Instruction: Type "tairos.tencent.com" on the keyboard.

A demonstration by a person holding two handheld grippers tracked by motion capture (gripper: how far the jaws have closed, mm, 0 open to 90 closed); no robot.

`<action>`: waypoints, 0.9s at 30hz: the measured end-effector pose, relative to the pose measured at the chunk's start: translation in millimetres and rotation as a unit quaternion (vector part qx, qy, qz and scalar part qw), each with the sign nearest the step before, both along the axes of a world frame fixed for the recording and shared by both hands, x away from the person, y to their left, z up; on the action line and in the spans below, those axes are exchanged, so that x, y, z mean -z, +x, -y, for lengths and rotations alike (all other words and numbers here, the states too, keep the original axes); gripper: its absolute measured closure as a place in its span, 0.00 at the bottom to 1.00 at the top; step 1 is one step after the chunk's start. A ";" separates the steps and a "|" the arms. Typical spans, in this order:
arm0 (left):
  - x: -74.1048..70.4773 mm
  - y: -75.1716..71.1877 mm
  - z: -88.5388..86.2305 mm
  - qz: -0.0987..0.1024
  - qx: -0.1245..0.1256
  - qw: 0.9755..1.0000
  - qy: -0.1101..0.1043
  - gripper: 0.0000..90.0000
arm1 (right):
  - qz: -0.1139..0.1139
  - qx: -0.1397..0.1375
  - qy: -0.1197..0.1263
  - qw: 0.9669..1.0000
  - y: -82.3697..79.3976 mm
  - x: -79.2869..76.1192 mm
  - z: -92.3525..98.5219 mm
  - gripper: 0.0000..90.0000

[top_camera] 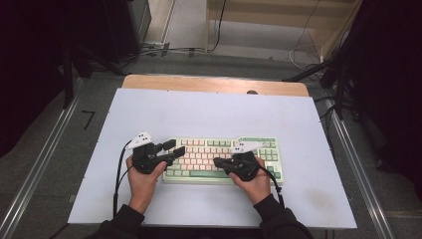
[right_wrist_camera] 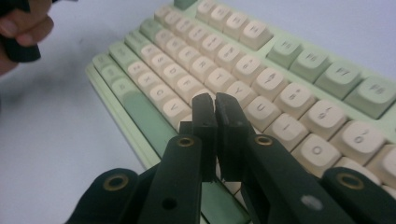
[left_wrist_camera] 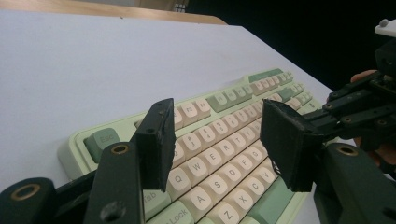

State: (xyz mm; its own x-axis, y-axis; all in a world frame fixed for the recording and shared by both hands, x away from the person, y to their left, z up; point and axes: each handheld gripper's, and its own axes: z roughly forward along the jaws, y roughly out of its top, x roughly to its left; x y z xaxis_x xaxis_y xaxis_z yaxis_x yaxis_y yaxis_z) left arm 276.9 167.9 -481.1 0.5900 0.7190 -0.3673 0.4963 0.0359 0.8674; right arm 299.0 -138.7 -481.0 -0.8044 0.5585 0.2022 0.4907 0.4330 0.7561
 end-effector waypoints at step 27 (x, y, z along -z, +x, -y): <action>1.6 3.6 12.7 -0.003 0.013 1.000 0.013 0.51 | -0.002 0.043 0.058 0.997 7.9 -14.0 24.2 0.45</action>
